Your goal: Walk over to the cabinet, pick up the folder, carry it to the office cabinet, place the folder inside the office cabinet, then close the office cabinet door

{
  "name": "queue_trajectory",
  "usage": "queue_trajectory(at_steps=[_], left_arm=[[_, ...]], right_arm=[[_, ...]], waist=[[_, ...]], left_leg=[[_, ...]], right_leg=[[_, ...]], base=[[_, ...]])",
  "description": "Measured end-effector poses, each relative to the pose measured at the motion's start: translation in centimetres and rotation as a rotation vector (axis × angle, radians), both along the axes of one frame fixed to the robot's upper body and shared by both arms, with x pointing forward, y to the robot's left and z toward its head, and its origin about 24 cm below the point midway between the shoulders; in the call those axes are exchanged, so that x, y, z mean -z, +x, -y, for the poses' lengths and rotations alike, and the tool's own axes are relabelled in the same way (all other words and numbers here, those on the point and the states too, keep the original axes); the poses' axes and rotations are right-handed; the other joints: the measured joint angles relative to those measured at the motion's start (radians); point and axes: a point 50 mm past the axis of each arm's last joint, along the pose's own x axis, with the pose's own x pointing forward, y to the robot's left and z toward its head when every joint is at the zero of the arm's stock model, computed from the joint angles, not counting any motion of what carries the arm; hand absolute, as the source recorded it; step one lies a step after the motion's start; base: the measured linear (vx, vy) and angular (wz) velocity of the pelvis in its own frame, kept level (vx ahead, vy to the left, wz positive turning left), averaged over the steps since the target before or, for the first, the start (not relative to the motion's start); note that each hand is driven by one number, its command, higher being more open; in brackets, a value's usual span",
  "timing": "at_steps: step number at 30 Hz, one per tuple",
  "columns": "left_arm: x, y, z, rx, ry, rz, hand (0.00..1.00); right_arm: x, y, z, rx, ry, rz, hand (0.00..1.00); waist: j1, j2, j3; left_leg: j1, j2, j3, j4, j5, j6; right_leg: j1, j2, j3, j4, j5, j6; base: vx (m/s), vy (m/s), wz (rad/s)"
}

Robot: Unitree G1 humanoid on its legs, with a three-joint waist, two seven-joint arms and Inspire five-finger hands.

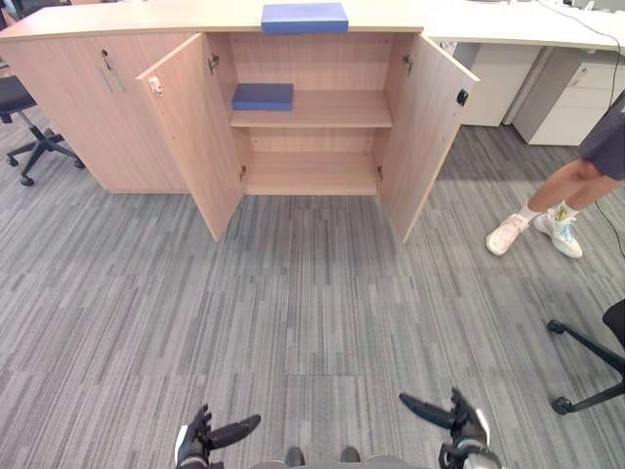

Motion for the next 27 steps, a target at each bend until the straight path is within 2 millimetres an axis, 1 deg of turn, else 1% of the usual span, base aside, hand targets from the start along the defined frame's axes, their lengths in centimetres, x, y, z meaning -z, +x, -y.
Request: queue_trajectory(at_steps=[2, 5, 9, 11, 12, 13, 14, 15, 17, 18, 19, 20, 21, 22, 23, 24, 25, 26, 27], left_arm=[[-0.4, 0.5, -0.4, -0.012, 0.009, 0.033, 1.00], [-0.7, 0.9, -0.4, -0.003, 0.010, 0.058, 1.00], [-0.9, 1.0, -0.3, 0.011, 0.001, 0.071, 1.00], [-1.1, 1.2, -0.3, 0.013, 0.003, 0.082, 1.00], [-1.2, 1.4, -0.3, 0.015, 0.004, 0.091, 1.00], [-1.4, 1.7, -0.3, 0.018, 0.006, 0.109, 1.00], [-1.5, 1.8, -0.3, 0.019, 0.007, 0.116, 1.00], [-1.7, 2.0, -0.2, 0.021, 0.006, 0.129, 1.00], [-1.9, 2.3, -0.1, 0.022, 0.007, 0.143, 1.00], [-2.0, 2.4, 0.0, 0.022, 0.007, 0.152, 1.00], [-2.3, 2.7, 0.0, 0.023, 0.010, 0.168, 1.00], [-2.5, 3.0, 0.0, 0.027, 0.012, 0.182, 1.00], [-2.5, 3.1, 0.1, 0.028, 0.011, 0.185, 1.00], [-2.5, 3.1, 0.1, 0.021, 0.008, 0.187, 1.00], [-2.6, 3.2, 0.1, 0.031, 0.012, 0.189, 1.00], [-2.8, 3.6, 0.2, 0.054, 0.025, 0.192, 1.00], [-2.8, 3.8, 0.3, 0.062, 0.026, 0.194, 1.00], [-2.9, 4.2, 0.6, 0.077, 0.024, 0.202, 1.00], [-3.0, 4.6, 0.8, 0.082, 0.022, 0.211, 1.00]], right_arm=[[-0.4, 0.5, 0.2, -0.032, -0.025, 0.017, 1.00], [-0.6, 1.1, 0.1, -0.059, -0.034, 0.026, 1.00], [-0.6, 1.1, 0.1, -0.083, -0.042, 0.020, 1.00], [-0.7, 1.6, 0.0, -0.088, -0.043, 0.031, 1.00], [-0.8, 1.6, 0.1, -0.090, -0.045, 0.033, 1.00], [-0.9, 2.1, 0.1, -0.100, -0.050, 0.042, 1.00], [-1.1, 2.5, 0.1, -0.108, -0.054, 0.051, 1.00], [-1.3, 2.9, 0.3, -0.111, -0.062, 0.060, 1.00], [-1.4, 3.0, 0.4, -0.110, -0.065, 0.059, 1.00], [-1.4, 3.0, 0.5, -0.108, -0.066, 0.056, 1.00], [-1.4, 3.1, 0.4, -0.107, -0.067, 0.055, 1.00], [-1.4, 3.1, 0.4, -0.107, -0.068, 0.054, 1.00], [-1.4, 3.1, 0.4, -0.108, -0.068, 0.053, 1.00], [-1.4, 3.3, 0.2, -0.115, -0.066, 0.055, 1.00], [-1.4, 3.6, -0.2, -0.129, -0.063, 0.060, 1.00], [-1.3, 3.4, -0.4, -0.138, -0.059, 0.055, 1.00], [-1.3, 3.4, -0.5, -0.140, -0.058, 0.053, 1.00], [-1.3, 3.3, -0.4, -0.140, -0.060, 0.052, 1.00], [-1.4, 3.5, -0.4, -0.145, -0.064, 0.055, 1.00]], waist=[[-0.003, 0.001, 0.007], [-0.014, 0.006, 0.024], [-0.014, 0.007, 0.025], [-0.015, 0.009, 0.036], [-0.015, 0.009, 0.042], [-0.013, 0.011, 0.051], [-0.014, 0.015, 0.054], [-0.014, 0.024, 0.060], [-0.014, 0.028, 0.062], [-0.014, 0.031, 0.064], [-0.014, 0.032, 0.065], [-0.012, 0.031, 0.066], [-0.012, 0.031, 0.068], [-0.011, 0.035, 0.071], [-0.014, 0.040, 0.082], [-0.018, 0.037, 0.099], [-0.018, 0.038, 0.105], [-0.020, 0.048, 0.113], [-0.025, 0.054, 0.122]], left_leg=[[0.021, 0.000, 0.000, -0.010, -0.003, -0.005], [0.022, 0.000, 0.000, -0.012, -0.010, -0.016], [0.023, 0.001, 0.008, -0.011, -0.018, -0.027], [0.012, 0.003, 0.017, 0.015, -0.039, -0.042], [0.005, 0.004, 0.024, 0.029, -0.051, -0.041], [-0.018, 0.008, 0.038, 0.064, -0.072, -0.032], [-0.039, 0.010, 0.045, 0.087, -0.091, -0.031], [-0.069, 0.016, 0.058, 0.121, -0.116, -0.017], [-0.091, 0.020, 0.067, 0.151, -0.136, -0.011], [-0.109, 0.022, 0.068, 0.178, -0.154, 0.000], [-0.131, 0.023, 0.070, 0.212, -0.179, 0.006], [-0.145, 0.019, 0.074, 0.244, -0.207, 0.015], [-0.145, 0.016, 0.078, 0.261, -0.229, 0.023], [-0.135, 0.014, 0.083, 0.262, -0.242, 0.029], [-0.109, 0.012, 0.080, 0.256, -0.248, 0.044], [-0.060, -0.001, 0.072, 0.236, -0.259, 0.053], [-0.036, -0.005, 0.068, 0.222, -0.265, 0.057], [0.005, -0.007, 0.057, 0.198, -0.273, 0.057], [0.024, -0.001, 0.048, 0.184, -0.274, 0.057]], right_leg=[[0.023, 0.000, -0.004, -0.014, 0.000, 0.000], [0.026, 0.000, -0.007, -0.020, 0.000, 0.000], [0.028, 0.000, -0.003, -0.024, -0.001, 0.001], [0.025, -0.001, 0.010, -0.024, -0.002, 0.003], [0.023, -0.001, 0.014, -0.024, -0.003, 0.005], [0.013, -0.002, 0.022, -0.024, -0.008, 0.010], [0.000, -0.001, 0.025, -0.022, -0.009, 0.011], [-0.020, 0.001, 0.031, -0.013, -0.014, 0.014], [-0.037, 0.001, 0.042, 0.001, -0.028, 0.022], [-0.056, 0.001, 0.043, 0.026, -0.050, 0.032], [-0.091, -0.002, 0.044, 0.086, -0.087, 0.040], [-0.129, -0.010, 0.045, 0.170, -0.134, 0.056], [-0.162, -0.017, 0.042, 0.252, -0.161, 0.077], [-0.213, -0.020, 0.033, 0.367, -0.175, 0.088], [-0.297, -0.029, 0.002, 0.552, -0.190, 0.095], [-0.342, -0.050, -0.037, 0.657, -0.216, 0.070], [-0.359, -0.056, -0.054, 0.673, -0.230, 0.060], [-0.401, -0.059, -0.085, 0.661, -0.246, 0.044], [-0.420, -0.055, -0.105, 0.635, -0.247, 0.040]], base=[[0.09, 0.006, 0.02], [0.07, -0.001, 0.01], [0.04, -0.005, -0.05], [0.01, -0.011, -0.14], [-0.02, -0.018, -0.21], [-0.03, -0.011, -0.21], [-0.04, 0.002, -0.26], [-0.02, 0.020, -0.18], [0.01, 0.036, -0.14], [0.05, 0.056, -0.10], [0.10, 0.068, -0.05], [0.11, 0.063, -0.07], [0.15, 0.081, -0.18], [0.19, 0.095, -0.19], [0.28, 0.108, -0.07], [0.29, 0.079, 0.07], [0.34, 0.059, 0.17], [0.32, 0.036, 0.17], [0.45, 0.015, 0.45]])
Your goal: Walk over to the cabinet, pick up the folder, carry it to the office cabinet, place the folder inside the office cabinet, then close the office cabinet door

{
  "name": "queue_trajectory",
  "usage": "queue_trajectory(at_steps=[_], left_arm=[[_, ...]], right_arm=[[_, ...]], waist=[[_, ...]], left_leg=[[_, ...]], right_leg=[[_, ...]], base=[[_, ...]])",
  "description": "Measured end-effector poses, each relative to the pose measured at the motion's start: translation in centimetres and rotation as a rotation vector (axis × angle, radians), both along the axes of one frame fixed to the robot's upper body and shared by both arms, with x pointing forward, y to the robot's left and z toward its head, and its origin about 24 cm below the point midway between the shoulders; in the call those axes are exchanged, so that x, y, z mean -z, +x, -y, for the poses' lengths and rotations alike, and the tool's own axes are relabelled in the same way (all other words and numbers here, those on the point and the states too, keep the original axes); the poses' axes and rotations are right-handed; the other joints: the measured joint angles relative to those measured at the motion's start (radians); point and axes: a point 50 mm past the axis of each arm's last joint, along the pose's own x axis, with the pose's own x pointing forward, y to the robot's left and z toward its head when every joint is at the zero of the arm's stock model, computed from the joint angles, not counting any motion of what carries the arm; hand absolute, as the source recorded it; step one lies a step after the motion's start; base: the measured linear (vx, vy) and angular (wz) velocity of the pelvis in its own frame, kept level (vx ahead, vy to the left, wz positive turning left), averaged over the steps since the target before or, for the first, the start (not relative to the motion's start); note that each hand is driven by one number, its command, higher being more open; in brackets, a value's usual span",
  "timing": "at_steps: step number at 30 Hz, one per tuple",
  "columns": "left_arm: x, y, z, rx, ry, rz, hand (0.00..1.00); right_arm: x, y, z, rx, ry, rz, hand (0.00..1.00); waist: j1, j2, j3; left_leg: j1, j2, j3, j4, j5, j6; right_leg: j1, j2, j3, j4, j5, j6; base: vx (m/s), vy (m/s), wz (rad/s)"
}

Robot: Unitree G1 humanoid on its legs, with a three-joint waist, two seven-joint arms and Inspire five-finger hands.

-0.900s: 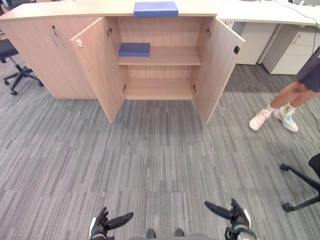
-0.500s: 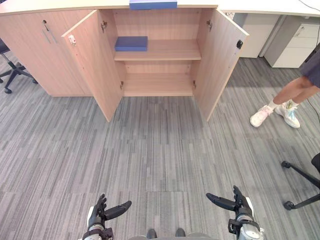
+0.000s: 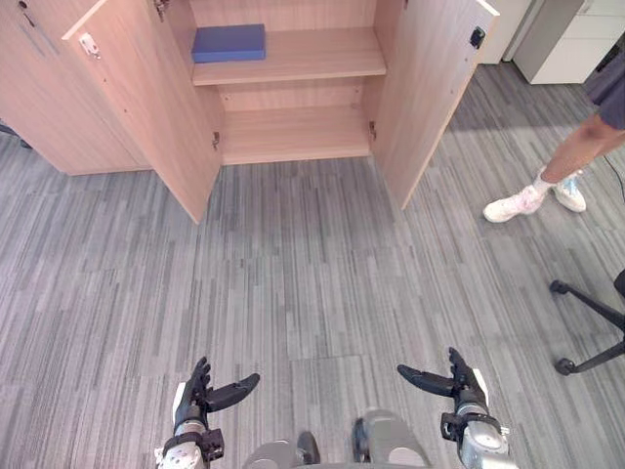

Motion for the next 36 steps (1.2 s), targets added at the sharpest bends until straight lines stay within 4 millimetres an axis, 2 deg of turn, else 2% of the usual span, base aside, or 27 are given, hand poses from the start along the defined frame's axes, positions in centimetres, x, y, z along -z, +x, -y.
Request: queue_trajectory(at_steps=[2, 3, 4, 5, 6, 7, 8, 9, 10, 11, 13, 15, 17, 18, 19, 20, 21, 24, 25, 26, 27, 29, 31, 33, 34, 35, 36], left_arm=[[-0.8, 2.2, 0.4, 0.012, 0.001, 0.054, 1.00], [-0.9, 2.6, 0.4, 0.012, 0.001, 0.066, 1.00], [-1.2, 3.2, 0.4, 0.020, 0.003, 0.079, 1.00], [-1.0, 3.2, 0.6, 0.029, 0.001, 0.070, 1.00], [-0.9, 3.1, 0.9, 0.030, -0.007, 0.065, 1.00], [-0.9, 3.3, 1.0, 0.037, -0.010, 0.068, 1.00], [-0.7, 3.3, 1.3, 0.039, -0.019, 0.061, 1.00], [-0.5, 3.1, 1.5, 0.037, -0.026, 0.050, 1.00], [-0.1, 2.5, 1.8, 0.030, -0.040, 0.033, 1.00], [0.0, 2.1, 1.7, 0.021, -0.042, 0.033, 1.00], [-0.2, 2.2, 1.4, 0.003, -0.043, 0.043, 1.00], [-0.3, 2.4, 1.5, 0.009, -0.048, 0.052, 1.00], [-0.4, 2.2, 1.6, 0.013, -0.048, 0.054, 1.00], [-0.2, 1.9, 1.5, 0.011, -0.046, 0.042, 1.00], [-0.1, 1.7, 1.5, 0.009, -0.047, 0.034, 1.00], [0.2, 1.2, 1.6, 0.005, -0.050, 0.020, 1.00], [0.5, 0.7, 1.4, -0.005, -0.046, -0.002, 1.00], [0.4, 1.3, 1.3, -0.006, -0.041, 0.002, 1.00], [0.5, 1.0, 1.3, -0.008, -0.043, -0.005, 1.00], [0.6, 0.7, 1.3, -0.010, -0.042, -0.013, 1.00], [0.6, 0.7, 1.1, -0.009, -0.039, -0.014, 1.00], [0.3, 1.0, 0.7, -0.004, -0.015, -0.005, 1.00], [0.0, 1.6, 0.5, 0.000, -0.005, 0.012, 1.00], [-0.1, 1.9, 0.3, -0.002, -0.002, 0.022, 1.00], [-0.1, 1.8, 0.2, -0.003, 0.002, 0.021, 1.00], [-0.2, 1.5, -0.3, -0.004, 0.016, 0.013, 1.00], [0.6, 1.2, 0.3, -0.013, -0.007, -0.022, 1.00]], right_arm=[[-0.5, 1.2, -0.1, -0.028, -0.013, 0.026, 1.00], [-0.6, 1.4, -0.2, -0.032, -0.012, 0.030, 1.00], [-0.5, 1.2, -0.3, -0.038, -0.014, 0.026, 1.00], [-0.2, 0.5, -0.2, -0.036, -0.016, 0.007, 1.00], [-0.3, 0.6, 0.0, -0.036, -0.021, 0.008, 1.00], [-0.7, 1.5, -0.2, -0.036, -0.017, 0.031, 1.00], [-0.9, 1.8, -0.3, -0.041, -0.016, 0.044, 1.00], [-0.9, 1.8, -0.2, -0.042, -0.018, 0.045, 1.00], [-0.8, 1.6, -0.3, -0.048, -0.017, 0.038, 1.00], [-0.6, 1.5, -0.8, -0.056, -0.009, 0.033, 1.00], [-0.8, 1.9, -1.7, -0.062, 0.014, 0.060, 1.00], [-1.3, 2.4, -2.0, -0.063, 0.021, 0.096, 1.00], [-1.6, 3.1, -2.1, -0.069, 0.018, 0.120, 1.00], [-1.7, 3.5, -2.0, -0.069, 0.019, 0.123, 1.00], [-1.6, 3.5, -1.9, -0.061, 0.020, 0.116, 1.00], [-1.2, 3.4, -1.6, -0.042, 0.020, 0.097, 1.00], [-0.8, 3.0, -1.7, -0.037, 0.024, 0.070, 1.00], [-0.3, 2.5, -1.8, -0.033, 0.034, 0.040, 1.00], [0.1, 1.9, -1.9, -0.031, 0.039, 0.015, 1.00], [0.4, 1.5, -2.1, -0.032, 0.043, 0.004, 1.00], [0.5, 1.3, -2.3, -0.034, 0.047, -0.004, 1.00], [0.9, 0.8, -3.0, -0.068, 0.058, -0.027, 1.00], [1.0, 0.8, -3.5, -0.092, 0.064, -0.033, 1.00], [1.3, 0.5, -3.8, -0.108, 0.068, -0.047, 1.00], [1.3, 0.4, -3.8, -0.109, 0.067, -0.051, 1.00], [1.6, -0.2, -3.7, -0.105, 0.066, -0.068, 1.00], [1.9, -1.0, -2.9, -0.094, 0.045, -0.102, 1.00]], waist=[[-0.037, 0.041, 0.053], [-0.044, 0.043, 0.060], [-0.050, 0.034, 0.062], [-0.060, 0.028, 0.060], [-0.063, 0.038, 0.065], [-0.067, 0.050, 0.070], [-0.067, 0.041, 0.073], [-0.069, 0.037, 0.076], [-0.070, 0.033, 0.084], [-0.054, 0.030, 0.088], [-0.017, 0.004, 0.101], [0.014, -0.016, 0.103], [0.038, -0.025, 0.105], [0.051, -0.035, 0.103], [0.057, -0.035, 0.102], [0.074, -0.031, 0.095], [0.085, -0.043, 0.081], [0.055, -0.071, 0.057], [0.057, -0.075, 0.054], [0.051, -0.077, 0.055], [0.043, -0.080, 0.056], [0.012, -0.076, 0.047], [0.004, -0.065, 0.052], [0.003, -0.060, 0.054], [0.000, -0.063, 0.052], [-0.001, -0.085, 0.038], [0.003, -0.072, 0.031]], left_leg=[[0.063, 0.058, -0.058, -0.058, 0.000, -0.002], [0.075, 0.068, -0.070, -0.067, 0.000, -0.007], [0.107, 0.075, -0.090, -0.078, -0.009, -0.058], [0.154, 0.091, -0.109, -0.078, -0.036, -0.105], [0.169, 0.107, -0.115, -0.067, -0.046, -0.124], [0.143, 0.135, -0.114, 0.001, -0.017, -0.175], [0.106, 0.132, -0.104, 0.122, 0.053, -0.223], [0.076, 0.134, -0.097, 0.220, 0.104, -0.224], [-0.007, 0.163, -0.090, 0.479, 0.253, -0.229], [-0.103, 0.219, -0.069, 0.728, 0.230, -0.213], [-0.236, 0.277, -0.007, 0.917, 0.154, -0.170], [-0.358, 0.298, 0.059, 0.870, 0.108, -0.122], [-0.449, 0.265, 0.084, 0.661, 0.085, -0.112], [-0.480, 0.204, 0.053, 0.376, 0.115, -0.130], [-0.477, 0.182, 0.033, 0.247, 0.154, -0.140], [-0.473, 0.155, -0.002, 0.085, 0.280, -0.150], [-0.456, 0.127, -0.015, 0.090, 0.382, -0.080], [-0.447, 0.090, 0.011, 0.144, 0.313, -0.030], [-0.379, 0.077, 0.026, 0.147, 0.256, -0.031], [-0.285, 0.062, 0.029, 0.122, 0.203, -0.030], [-0.233, 0.054, 0.033, 0.104, 0.184, -0.028], [-0.071, 0.041, 0.015, 0.033, 0.147, -0.017], [-0.008, 0.066, 0.011, 0.001, 0.147, -0.017], [0.039, 0.101, 0.010, 0.001, 0.145, -0.020], [0.066, 0.117, 0.004, 0.000, 0.133, -0.042], [0.086, 0.103, 0.000, 0.002, 0.108, -0.087], [0.128, 0.129, -0.026, 0.028, 0.051, -0.139]], right_leg=[[-0.090, 0.033, -0.082, -0.195, 0.064, -0.017], [-0.110, 0.034, -0.094, -0.266, 0.110, -0.013], [-0.127, 0.037, -0.091, -0.408, 0.234, -0.014], [-0.118, 0.038, -0.073, -0.430, 0.416, -0.044], [-0.117, 0.041, -0.086, -0.395, 0.433, -0.083], [-0.132, 0.045, -0.101, -0.308, 0.364, -0.104], [-0.111, 0.036, -0.100, -0.266, 0.302, -0.106], [-0.076, 0.031, -0.100, -0.266, 0.273, -0.105], [0.025, 0.036, -0.103, -0.313, 0.240, -0.108], [0.131, 0.064, -0.098, -0.379, 0.231, -0.117], [0.276, 0.086, -0.076, -0.474, 0.215, -0.130], [0.378, 0.087, -0.044, -0.558, 0.206, -0.123], [0.448, 0.077, -0.008, -0.609, 0.186, -0.110], [0.494, 0.055, 0.027, -0.624, 0.157, -0.091], [0.514, 0.047, 0.042, -0.634, 0.147, -0.081], [0.550, 0.038, 0.083, -0.654, 0.123, -0.060], [0.578, 0.020, 0.124, -0.657, 0.105, -0.037], [0.514, -0.042, 0.162, -0.489, 0.099, -0.021], [0.484, -0.051, 0.182, -0.323, 0.120, 0.015], [0.419, -0.065, 0.175, -0.083, 0.194, 0.131], [0.372, -0.078, 0.174, 0.051, 0.257, 0.164], [0.183, -0.097, 0.104, 0.345, 0.129, 0.038], [0.112, -0.085, 0.033, 0.260, 0.069, 0.002], [0.049, -0.056, -0.015, 0.030, 0.059, 0.000], [0.041, -0.030, -0.015, -0.192, 0.113, 0.008], [0.055, -0.025, 0.007, -0.396, 0.239, -0.001], [0.043, -0.014, 0.020, -0.372, 0.399, -0.054]], base=[[0.55, -0.049, 0.77], [0.67, -0.109, 0.87], [0.53, -0.100, 0.83], [0.68, -0.148, 0.76], [0.71, -0.206, 0.49], [0.81, -0.269, 0.27], [0.79, -0.270, 0.23], [0.65, -0.236, 0.28], [0.64, -0.210, 0.14], [0.62, -0.194, 0.01], [0.56, -0.149, -0.24], [0.52, -0.085, -0.36], [0.52, 0.013, -0.53], [0.55, 0.081, -0.60], [0.69, 0.160, -0.90], [0.63, 0.229, -1.01], [0.66, 0.252, -0.82], [0.65, 0.265, -0.12], [0.61, 0.257, -0.38], [0.46, 0.195, -0.34], [0.65, 0.213, -0.07], [0.60, 0.106, 0.20], [0.48, -0.034, 0.24], [0.49, -0.129, 0.27], [0.53, -0.190, 0.37], [0.67, -0.249, 0.46], [0.64, -0.224, 0.32]])
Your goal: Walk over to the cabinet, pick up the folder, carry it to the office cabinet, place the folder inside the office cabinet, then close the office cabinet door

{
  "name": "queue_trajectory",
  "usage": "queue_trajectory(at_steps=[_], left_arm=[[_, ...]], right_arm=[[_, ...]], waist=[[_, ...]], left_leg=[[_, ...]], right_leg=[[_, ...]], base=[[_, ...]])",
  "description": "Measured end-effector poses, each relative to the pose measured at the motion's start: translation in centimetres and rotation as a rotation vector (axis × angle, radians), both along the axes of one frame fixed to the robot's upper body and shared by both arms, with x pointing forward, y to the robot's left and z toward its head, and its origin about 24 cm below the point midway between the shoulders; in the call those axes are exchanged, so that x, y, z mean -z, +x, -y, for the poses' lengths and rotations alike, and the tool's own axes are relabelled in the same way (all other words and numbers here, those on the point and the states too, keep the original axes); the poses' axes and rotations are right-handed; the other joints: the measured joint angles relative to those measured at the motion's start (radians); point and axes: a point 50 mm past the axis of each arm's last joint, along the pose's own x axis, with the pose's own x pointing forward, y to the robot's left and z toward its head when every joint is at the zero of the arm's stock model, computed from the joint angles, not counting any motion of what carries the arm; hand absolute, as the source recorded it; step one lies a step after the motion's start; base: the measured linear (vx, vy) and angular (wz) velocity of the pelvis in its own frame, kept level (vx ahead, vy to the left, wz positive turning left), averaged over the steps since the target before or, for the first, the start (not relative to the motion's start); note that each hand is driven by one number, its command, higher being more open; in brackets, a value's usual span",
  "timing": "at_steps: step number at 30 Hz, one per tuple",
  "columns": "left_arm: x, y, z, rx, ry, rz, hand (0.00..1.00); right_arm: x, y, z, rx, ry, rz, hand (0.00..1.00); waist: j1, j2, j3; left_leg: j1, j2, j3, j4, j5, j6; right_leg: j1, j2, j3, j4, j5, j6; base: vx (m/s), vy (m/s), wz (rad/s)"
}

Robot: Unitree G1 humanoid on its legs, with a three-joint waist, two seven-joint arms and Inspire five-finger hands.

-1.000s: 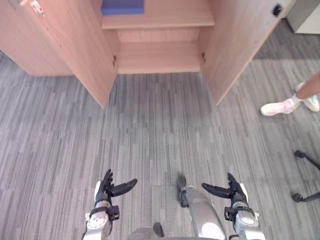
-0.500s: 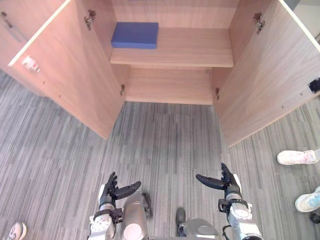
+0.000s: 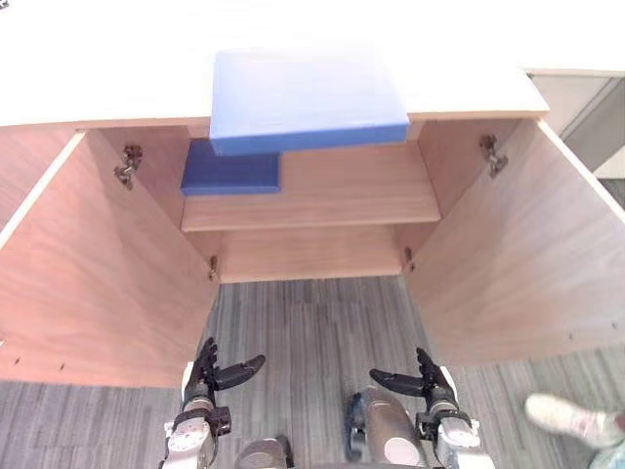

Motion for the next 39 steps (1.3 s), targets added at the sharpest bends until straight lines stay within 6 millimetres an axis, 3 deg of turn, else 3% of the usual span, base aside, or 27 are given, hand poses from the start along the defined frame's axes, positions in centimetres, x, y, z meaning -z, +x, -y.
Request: queue_trajectory(at_steps=[2, 3, 4, 5, 6, 8, 11, 12, 13, 14, 16, 19, 26, 31, 39], left_arm=[[0.4, -0.4, 0.8, 0.001, -0.027, -0.019, 1.00], [0.5, -0.3, 1.6, -0.002, -0.050, -0.015, 1.00], [0.5, -0.2, 1.9, -0.003, -0.061, -0.010, 1.00], [0.6, -0.3, 2.6, -0.006, -0.083, -0.006, 1.00], [0.6, -0.6, 3.0, -0.007, -0.093, -0.005, 1.00], [0.5, -0.7, 3.3, -0.005, -0.104, 0.006, 1.00], [-0.1, 0.1, 3.5, 0.008, -0.109, 0.044, 1.00], [-0.6, 0.7, 3.6, 0.017, -0.106, 0.076, 1.00], [-0.9, 0.9, 3.7, 0.023, -0.105, 0.092, 1.00], [-1.3, 1.1, 3.7, 0.029, -0.100, 0.111, 1.00], [-2.8, 1.9, 3.2, 0.065, -0.060, 0.182, 1.00], [-5.9, 2.7, 2.4, 0.093, 0.023, 0.321, 1.00], [-11.3, 2.2, 1.7, 0.131, 0.279, 0.528, 1.00], [-13.6, 1.8, 2.2, 0.149, 0.339, 0.631, 1.00], [-18.1, 1.1, 3.5, 0.350, 0.521, 0.820, 1.00]], right_arm=[[0.1, 0.0, 0.5, 0.012, -0.009, -0.015, 1.00], [0.0, 0.0, 0.6, 0.019, -0.011, -0.009, 1.00], [0.0, -0.2, 0.6, 0.021, -0.011, -0.008, 1.00], [0.0, -0.7, 0.5, 0.024, -0.008, -0.013, 1.00], [0.3, -1.4, 0.2, 0.031, 0.002, -0.025, 1.00], [0.0, -1.2, -0.1, 0.043, 0.013, 0.000, 1.00], [-0.6, 0.0, 0.3, 0.072, 0.012, 0.047, 1.00], [-0.6, -0.1, 0.8, 0.094, 0.010, 0.045, 1.00], [-0.6, -0.2, 1.1, 0.105, 0.006, 0.041, 1.00], [-0.5, -0.4, 1.2, 0.111, 0.005, 0.032, 1.00], [0.0, -1.4, 1.0, 0.121, 0.014, -0.001, 1.00], [0.3, -2.1, 1.0, 0.125, 0.017, -0.023, 1.00], [0.4, -2.1, 0.5, 0.117, 0.024, -0.009, 1.00], [0.8, -2.9, 0.4, 0.102, 0.014, -0.039, 1.00], [1.2, -3.5, 0.9, 0.029, -0.035, -0.096, 1.00]], waist=[[-0.002, 0.015, -0.012], [-0.003, 0.031, -0.005], [-0.004, 0.035, -0.001], [0.002, 0.040, 0.002], [0.013, 0.035, 0.000], [0.025, 0.026, -0.006], [0.034, 0.031, -0.010], [0.033, 0.039, -0.014], [0.032, 0.048, -0.017], [0.032, 0.054, -0.019], [0.033, 0.031, -0.030], [0.034, 0.031, -0.034], [0.042, 0.034, -0.045], [0.060, 0.038, -0.071], [0.057, 0.057, -0.098]], left_leg=[[-0.027, 0.022, -0.016, 0.091, 0.014, -0.019], [-0.081, 0.054, -0.023, 0.241, 0.032, -0.045], [-0.124, 0.076, -0.023, 0.356, 0.057, -0.051], [-0.205, 0.134, -0.020, 0.562, 0.061, -0.074], [-0.251, 0.173, 0.005, 0.658, 0.038, -0.075], [-0.292, 0.178, 0.052, 0.607, 0.017, -0.051], [-0.325, 0.121, 0.066, 0.257, 0.026, -0.036], [-0.317, 0.085, 0.046, 0.085, 0.125, -0.035], [-0.314, 0.077, 0.038, 0.033, 0.203, -0.034], [-0.307, 0.074, 0.037, 0.014, 0.223, 0.006], [-0.272, 0.034, 0.040, -0.050, 0.238, 0.018], [-0.236, -0.017, 0.041, -0.109, 0.249, 0.034], [-0.191, -0.039, 0.029, -0.177, 0.265, 0.049], [-0.172, -0.041, 0.013, -0.227, 0.296, 0.049], [-0.140, -0.050, -0.027, -0.293, 0.341, 0.046]], right_leg=[[0.007, 0.008, -0.008, 0.036, -0.076, -0.006], [0.038, 0.019, -0.021, 0.045, -0.121, -0.010], [0.067, 0.022, -0.033, 0.038, -0.138, -0.015], [0.141, 0.036, -0.058, 0.008, -0.158, -0.024], [0.208, 0.046, -0.070, -0.028, -0.169, -0.033], [0.269, 0.045, -0.069, -0.079, -0.171, -0.033], [0.317, 0.028, -0.056, -0.127, -0.167, -0.025], [0.330, 0.021, -0.055, -0.140, -0.170, -0.007], [0.336, 0.026, -0.054, -0.146, -0.174, 0.004], [0.346, 0.030, -0.051, -0.151, -0.181, 0.016], [0.361, -0.006, -0.046, -0.169, -0.183, 0.036], [0.383, -0.042, -0.046, -0.192, -0.190, 0.065], [0.411, -0.048, -0.056, -0.211, -0.190, 0.068], [0.417, -0.043, -0.066, -0.217, -0.190, 0.068], [0.436, -0.043, -0.092, -0.221, -0.196, 0.077]], base=[[0.49, -0.196, 0.20], [0.37, -0.192, 0.26], [0.43, -0.234, 0.41], [0.40, -0.203, 0.37], [0.44, -0.197, 0.24], [0.34, -0.102, -0.03], [0.32, 0.026, -0.12], [0.26, 0.112, -0.07], [0.24, 0.137, -0.01], [0.18, 0.135, 0.05], [0.21, 0.174, 0.13], [0.13, 0.120, 0.09], [0.04, 0.025, 0.05], [-0.03, -0.019, 0.08], [-0.06, -0.006, 0.14]])
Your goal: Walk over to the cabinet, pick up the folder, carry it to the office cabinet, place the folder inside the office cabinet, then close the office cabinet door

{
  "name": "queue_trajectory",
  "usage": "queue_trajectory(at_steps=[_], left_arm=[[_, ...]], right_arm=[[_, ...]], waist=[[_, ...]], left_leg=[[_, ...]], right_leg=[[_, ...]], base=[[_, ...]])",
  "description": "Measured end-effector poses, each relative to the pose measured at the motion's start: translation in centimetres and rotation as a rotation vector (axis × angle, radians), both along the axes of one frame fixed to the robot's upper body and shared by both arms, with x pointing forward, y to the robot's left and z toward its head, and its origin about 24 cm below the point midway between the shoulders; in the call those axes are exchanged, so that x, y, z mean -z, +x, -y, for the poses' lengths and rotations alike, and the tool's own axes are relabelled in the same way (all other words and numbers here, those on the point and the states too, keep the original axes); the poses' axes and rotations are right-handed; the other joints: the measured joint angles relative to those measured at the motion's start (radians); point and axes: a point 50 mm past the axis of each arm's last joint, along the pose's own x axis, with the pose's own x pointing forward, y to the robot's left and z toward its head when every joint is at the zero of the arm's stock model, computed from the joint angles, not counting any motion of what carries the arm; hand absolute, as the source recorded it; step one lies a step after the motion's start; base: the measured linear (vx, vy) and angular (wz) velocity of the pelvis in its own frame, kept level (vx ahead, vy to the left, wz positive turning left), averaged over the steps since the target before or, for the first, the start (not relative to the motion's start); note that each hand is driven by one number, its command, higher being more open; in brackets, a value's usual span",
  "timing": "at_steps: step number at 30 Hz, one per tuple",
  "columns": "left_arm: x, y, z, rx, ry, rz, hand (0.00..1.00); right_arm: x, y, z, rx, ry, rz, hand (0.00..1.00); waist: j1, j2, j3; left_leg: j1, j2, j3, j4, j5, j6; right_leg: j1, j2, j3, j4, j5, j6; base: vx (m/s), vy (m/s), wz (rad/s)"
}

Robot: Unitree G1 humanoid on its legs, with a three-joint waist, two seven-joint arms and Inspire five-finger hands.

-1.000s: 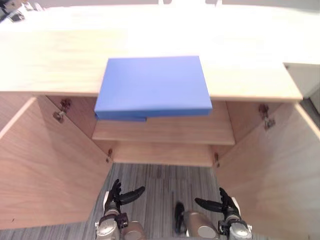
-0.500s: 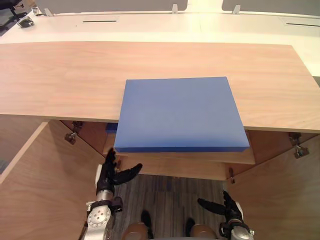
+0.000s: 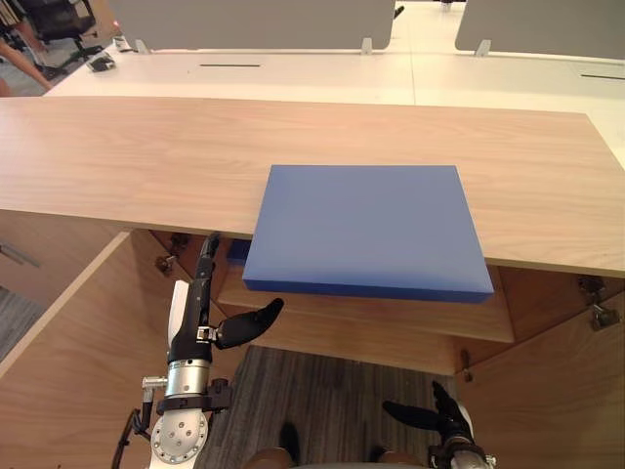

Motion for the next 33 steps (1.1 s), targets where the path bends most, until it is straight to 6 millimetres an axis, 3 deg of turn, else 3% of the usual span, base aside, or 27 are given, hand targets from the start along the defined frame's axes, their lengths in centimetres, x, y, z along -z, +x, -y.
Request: queue_trajectory(at_steps=[5, 17, 21, 22, 27, 33], left_arm=[[-2.2, -0.2, 0.3, 0.092, 0.118, 0.094, 1.00], [-2.5, 0.7, 2.2, 0.222, 0.503, 0.166, 1.00], [-2.6, 1.8, 2.9, 0.241, 0.613, 0.214, 1.00], [-2.6, 2.0, 2.9, 0.241, 0.626, 0.217, 0.00], [-2.2, 3.4, 2.8, 0.184, 0.728, 0.209, 0.00], [-3.9, 4.7, 2.7, 0.083, 0.753, 0.297, 0.00]], right_arm=[[0.1, -0.5, 0.8, -0.016, -0.029, -0.027, 1.00], [0.6, -2.0, 0.8, -0.028, -0.027, -0.077, 1.00], [0.7, -2.2, 0.8, -0.027, -0.024, -0.080, 1.00], [0.7, -2.2, 0.8, -0.026, -0.023, -0.081, 1.00], [0.6, -2.0, 0.7, -0.024, -0.016, -0.074, 1.00], [0.5, -1.5, 0.6, -0.029, -0.001, -0.054, 1.00]], waist=[[-0.008, 0.001, -0.020], [-0.026, -0.001, -0.045], [-0.052, -0.003, -0.050], [-0.053, -0.003, -0.051], [-0.057, -0.003, -0.051], [-0.063, -0.004, -0.052]], left_leg=[[0.023, -0.001, -0.004, 0.000, 0.002, 0.001], [0.051, 0.009, 0.017, -0.001, -0.003, -0.006], [0.051, 0.014, 0.019, -0.005, -0.003, -0.006], [0.052, 0.015, 0.020, -0.005, -0.003, -0.006], [0.051, 0.017, 0.036, -0.006, -0.006, -0.010], [0.055, 0.017, 0.073, -0.007, -0.019, -0.008]], right_leg=[[0.030, 0.001, 0.000, -0.002, 0.002, 0.001], [0.043, 0.009, 0.029, -0.005, -0.001, -0.002], [0.042, 0.017, 0.031, -0.012, 0.002, -0.006], [0.042, 0.017, 0.032, -0.012, 0.002, -0.006], [0.034, 0.020, 0.047, -0.021, 0.003, -0.007], [0.025, 0.022, 0.091, -0.046, 0.020, -0.006]], base=[[-0.01, 0.001, 0.01], [-0.03, -0.005, -0.05], [0.00, -0.005, -0.01], [0.03, -0.021, -0.05], [0.02, -0.007, -0.11], [0.03, 0.014, -0.22]])
